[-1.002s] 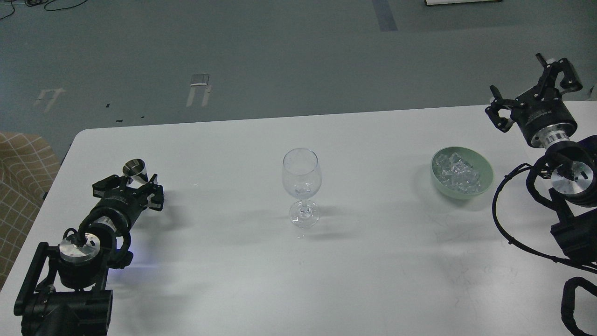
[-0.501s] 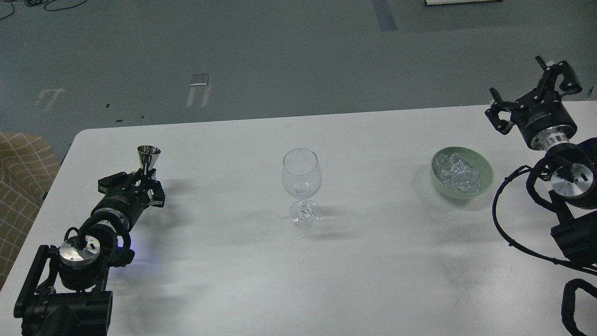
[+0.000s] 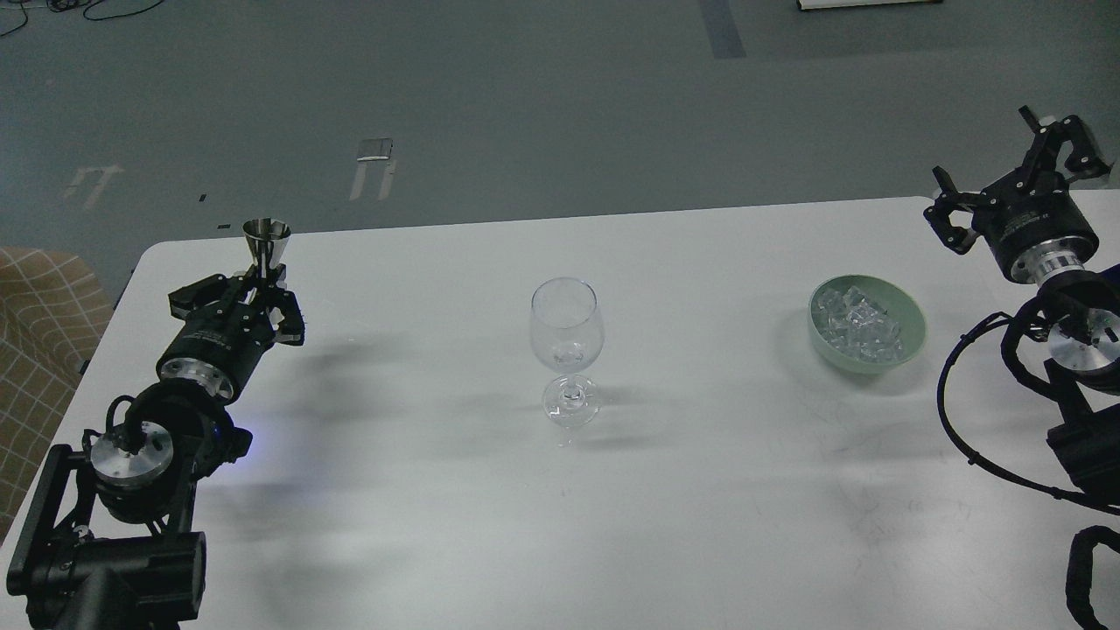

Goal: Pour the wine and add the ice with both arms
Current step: 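Carry the jigger with the left gripper over to the wine glass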

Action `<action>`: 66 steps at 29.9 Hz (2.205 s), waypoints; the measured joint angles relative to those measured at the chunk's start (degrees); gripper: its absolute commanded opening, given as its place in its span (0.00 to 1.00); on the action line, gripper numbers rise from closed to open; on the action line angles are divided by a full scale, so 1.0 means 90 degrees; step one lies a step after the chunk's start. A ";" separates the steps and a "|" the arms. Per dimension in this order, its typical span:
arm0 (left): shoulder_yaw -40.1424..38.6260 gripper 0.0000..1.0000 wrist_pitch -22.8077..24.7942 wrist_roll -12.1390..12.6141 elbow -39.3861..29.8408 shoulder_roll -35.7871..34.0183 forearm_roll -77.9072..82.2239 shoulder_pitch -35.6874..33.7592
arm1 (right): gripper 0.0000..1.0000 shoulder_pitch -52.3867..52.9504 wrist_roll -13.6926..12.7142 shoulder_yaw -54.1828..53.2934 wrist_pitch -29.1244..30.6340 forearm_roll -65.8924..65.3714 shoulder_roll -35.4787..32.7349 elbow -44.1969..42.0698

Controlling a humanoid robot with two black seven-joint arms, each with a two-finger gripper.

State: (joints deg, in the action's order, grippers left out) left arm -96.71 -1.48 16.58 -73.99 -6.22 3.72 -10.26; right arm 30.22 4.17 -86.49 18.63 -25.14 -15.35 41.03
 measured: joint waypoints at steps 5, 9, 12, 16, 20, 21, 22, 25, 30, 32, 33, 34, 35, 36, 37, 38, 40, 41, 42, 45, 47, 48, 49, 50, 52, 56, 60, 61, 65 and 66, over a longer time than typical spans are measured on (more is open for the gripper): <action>0.0079 0.10 -0.0592 0.0277 -0.1105 0.0320 -0.0041 -0.0065 | 1.00 -0.0005 0.0000 0.0000 0.0000 0.0000 0.0030 0.0000; 0.0267 0.10 -0.0828 0.0421 -0.1483 0.0379 -0.0043 -0.0086 | 1.00 -0.0004 0.0003 0.0003 0.0000 0.0000 0.0034 0.0001; 0.0343 0.10 -0.0950 0.0499 -0.1705 0.0418 -0.0043 -0.0081 | 1.00 -0.0020 0.0003 0.0012 0.0000 0.0000 0.0033 0.0003; 0.0629 0.10 -0.1033 0.0599 -0.2139 0.0501 -0.0042 0.0040 | 1.00 -0.0060 0.0004 0.0012 0.0000 0.0000 0.0028 0.0003; 0.0978 0.10 -0.1033 0.0616 -0.2550 0.0576 -0.0037 0.0393 | 1.00 -0.0078 0.0007 0.0012 0.0000 0.0000 0.0024 0.0003; 0.1044 0.10 -0.1028 0.0617 -0.2614 0.0586 -0.0035 0.0456 | 1.00 -0.0089 0.0007 0.0012 0.0000 0.0000 0.0022 0.0003; 0.1126 0.10 -0.1022 0.0620 -0.2684 0.0601 -0.0034 0.0540 | 1.00 -0.0098 0.0007 0.0012 0.0000 0.0000 0.0021 0.0003; 0.1367 0.10 -0.0981 0.0631 -0.2901 0.0639 -0.0021 0.0805 | 1.00 -0.0112 0.0007 0.0011 0.0000 0.0000 0.0009 0.0003; 0.1781 0.10 -0.0856 0.0607 -0.2986 0.0651 0.0033 0.1020 | 1.00 -0.0128 0.0007 0.0008 0.0000 0.0000 0.0024 0.0000; 0.1876 0.10 -0.0846 0.0603 -0.2988 0.0651 0.0044 0.1028 | 1.00 -0.0128 0.0007 0.0008 0.0000 0.0000 0.0049 0.0000; 0.1917 0.10 -0.0845 0.0601 -0.2988 0.0644 0.0049 0.1028 | 1.00 -0.0128 0.0007 0.0007 0.0000 0.0000 0.0055 0.0000; 0.1944 0.10 -0.0844 0.0601 -0.2988 0.0639 0.0050 0.1028 | 1.00 -0.0128 0.0007 0.0005 0.0000 0.0000 0.0060 0.0000; 0.1967 0.10 -0.0844 0.0601 -0.2990 0.0628 0.0054 0.1026 | 1.00 -0.0128 0.0007 0.0002 0.0000 0.0000 0.0061 0.0001; 0.1988 0.10 -0.0844 0.0601 -0.2993 0.0615 0.0059 0.1019 | 1.00 -0.0128 0.0008 0.0001 0.0000 0.0000 0.0061 0.0003; 0.2013 0.10 -0.0843 0.0601 -0.2997 0.0597 0.0064 0.1010 | 1.00 -0.0128 0.0009 0.0001 0.0000 0.0000 0.0061 0.0005; 0.2049 0.10 -0.0842 0.0601 -0.2999 0.0569 0.0071 0.1000 | 1.00 -0.0128 0.0010 0.0001 0.0000 0.0000 0.0061 0.0005; 0.2116 0.10 -0.0843 0.0601 -0.2999 0.0531 0.0116 0.0983 | 1.00 -0.0128 0.0010 0.0000 0.0000 0.0000 0.0061 0.0005; 0.2177 0.10 -0.0843 0.0603 -0.2999 0.0517 0.0223 0.0976 | 1.00 -0.0128 0.0010 0.0000 0.0000 0.0000 0.0061 0.0005; 0.2255 0.10 -0.0842 0.0622 -0.2999 0.0507 0.0352 0.0975 | 1.00 -0.0128 0.0010 0.0000 0.0000 0.0000 0.0061 0.0005; 0.2472 0.10 -0.0842 0.0708 -0.2999 0.0494 0.0663 0.0973 | 1.00 -0.0128 0.0010 0.0000 0.0000 0.0000 0.0058 0.0005; 0.2529 0.10 -0.0842 0.0751 -0.2999 0.0502 0.0742 0.0966 | 1.00 -0.0126 0.0013 0.0000 0.0000 0.0000 0.0055 0.0005; 0.2539 0.10 -0.0842 0.0765 -0.2999 0.0507 0.0767 0.0957 | 1.00 -0.0122 0.0014 0.0000 0.0000 0.0000 0.0055 0.0005; 0.2548 0.10 -0.0842 0.0774 -0.2999 0.0509 0.0789 0.0940 | 1.00 -0.0118 0.0015 0.0000 0.0000 0.0000 0.0055 0.0005; 0.2556 0.10 -0.0842 0.0778 -0.2999 0.0510 0.0811 0.0923 | 1.00 -0.0117 0.0015 0.0000 0.0000 0.0000 0.0055 0.0005; 0.2577 0.10 -0.0842 0.0785 -0.2999 0.0499 0.0855 0.0874 | 1.00 -0.0117 0.0015 0.0000 0.0000 0.0000 0.0048 0.0004; 0.2641 0.10 -0.0842 0.0829 -0.2999 0.0414 0.0934 0.0810 | 1.00 -0.0106 0.0015 0.0000 0.0009 0.0000 0.0020 0.0004; 0.2732 0.10 -0.0843 0.0842 -0.2999 0.0268 0.0995 0.0703 | 1.00 -0.0097 0.0015 0.0000 0.0010 0.0000 0.0019 0.0003; 0.2778 0.10 -0.0843 0.0843 -0.2999 0.0216 0.1014 0.0665 | 1.00 -0.0097 0.0015 0.0000 0.0010 0.0000 0.0018 0.0002; 0.2980 0.10 -0.0843 0.0844 -0.2999 -0.0008 0.1052 0.0506 | 1.00 -0.0097 0.0015 -0.0003 0.0010 0.0000 0.0006 0.0002; 0.3015 0.10 -0.0843 0.0844 -0.2999 -0.0041 0.1077 0.0480 | 1.00 -0.0097 0.0015 -0.0005 0.0010 0.0000 0.0006 0.0002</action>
State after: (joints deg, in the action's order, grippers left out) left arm -69.58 -9.07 24.17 -100.98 -6.59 13.41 -5.94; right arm 29.35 4.30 -86.53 18.73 -25.13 -15.29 41.04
